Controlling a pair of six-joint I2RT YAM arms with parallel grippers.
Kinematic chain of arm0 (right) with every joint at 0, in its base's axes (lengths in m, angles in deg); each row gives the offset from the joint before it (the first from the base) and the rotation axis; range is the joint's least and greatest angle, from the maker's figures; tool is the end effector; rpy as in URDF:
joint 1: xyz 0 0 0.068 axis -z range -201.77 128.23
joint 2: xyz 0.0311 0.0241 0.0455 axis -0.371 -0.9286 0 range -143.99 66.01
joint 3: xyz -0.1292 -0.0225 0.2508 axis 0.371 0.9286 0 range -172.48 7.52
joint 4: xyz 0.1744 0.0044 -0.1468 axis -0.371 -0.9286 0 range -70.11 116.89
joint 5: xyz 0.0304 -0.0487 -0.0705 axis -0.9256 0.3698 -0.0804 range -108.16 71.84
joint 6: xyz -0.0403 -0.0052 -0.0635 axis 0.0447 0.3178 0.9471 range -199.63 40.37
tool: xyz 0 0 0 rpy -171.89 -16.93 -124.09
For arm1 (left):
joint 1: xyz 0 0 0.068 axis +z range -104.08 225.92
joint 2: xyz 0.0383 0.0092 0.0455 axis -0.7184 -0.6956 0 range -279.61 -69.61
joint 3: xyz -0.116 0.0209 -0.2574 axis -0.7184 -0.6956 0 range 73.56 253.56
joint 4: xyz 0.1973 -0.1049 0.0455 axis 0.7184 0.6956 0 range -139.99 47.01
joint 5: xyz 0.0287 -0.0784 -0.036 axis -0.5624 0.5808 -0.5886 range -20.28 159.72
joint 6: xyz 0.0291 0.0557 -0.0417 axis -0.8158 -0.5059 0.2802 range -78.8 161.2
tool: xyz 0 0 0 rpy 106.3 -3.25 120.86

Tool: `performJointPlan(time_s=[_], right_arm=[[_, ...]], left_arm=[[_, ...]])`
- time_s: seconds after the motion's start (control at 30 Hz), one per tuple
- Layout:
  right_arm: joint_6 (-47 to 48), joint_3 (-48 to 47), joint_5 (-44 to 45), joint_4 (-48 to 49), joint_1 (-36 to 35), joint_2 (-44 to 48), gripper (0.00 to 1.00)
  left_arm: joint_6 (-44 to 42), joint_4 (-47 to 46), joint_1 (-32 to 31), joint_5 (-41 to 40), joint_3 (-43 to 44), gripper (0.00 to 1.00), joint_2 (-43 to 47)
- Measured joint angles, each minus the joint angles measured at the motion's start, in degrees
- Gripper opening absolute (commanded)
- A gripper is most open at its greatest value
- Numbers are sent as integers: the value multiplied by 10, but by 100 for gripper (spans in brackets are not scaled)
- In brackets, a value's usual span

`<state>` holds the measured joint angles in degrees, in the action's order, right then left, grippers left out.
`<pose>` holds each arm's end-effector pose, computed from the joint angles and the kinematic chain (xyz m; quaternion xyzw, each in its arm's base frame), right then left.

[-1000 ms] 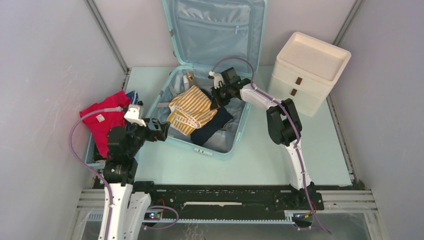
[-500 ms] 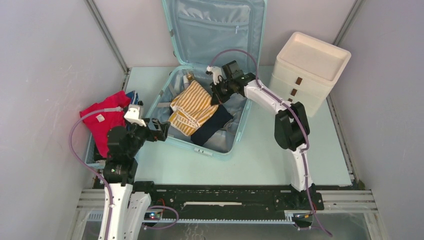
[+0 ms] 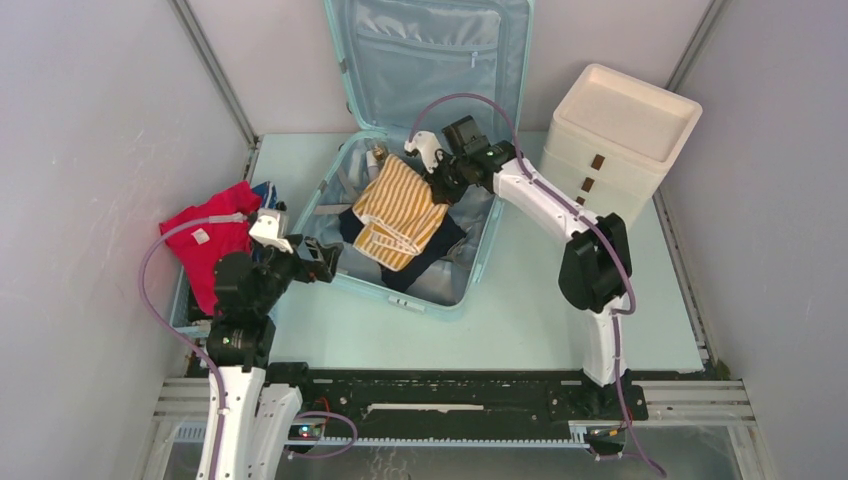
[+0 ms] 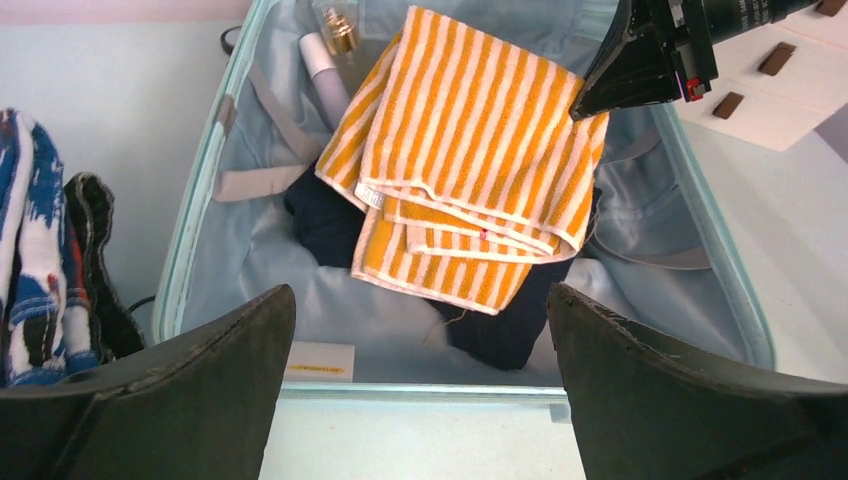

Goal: Open, take out, and arrange the luggage
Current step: Pick up the clothes from the luggage, then place the clothes in the bin.

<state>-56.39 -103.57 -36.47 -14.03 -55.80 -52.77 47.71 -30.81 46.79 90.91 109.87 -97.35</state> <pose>0.3668 0.2717 0.2848 -0.4919 0.7837 0.1809 0.3333 0.1060 -0.0214 0.3073 0.0686 0.7624 -0.1722 0.6200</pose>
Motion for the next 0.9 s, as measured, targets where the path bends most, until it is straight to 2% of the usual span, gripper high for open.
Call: performJointPlan(time_s=[0.2,0.4,0.6,0.9], right_arm=[[96,0,33,-17,-11,56,0],[186,0,62,-24,-21,108,0],[273,1,79,-41,-44,140,0],[346,8,83,-64,-70,172,0]], left_arm=[[17,-52,0,50,0,100,-19],[20,-130,-1,141,6,100,-62],[-43,-142,-7,212,77,100,-129],[-158,-108,-88,253,205,100,-196]])
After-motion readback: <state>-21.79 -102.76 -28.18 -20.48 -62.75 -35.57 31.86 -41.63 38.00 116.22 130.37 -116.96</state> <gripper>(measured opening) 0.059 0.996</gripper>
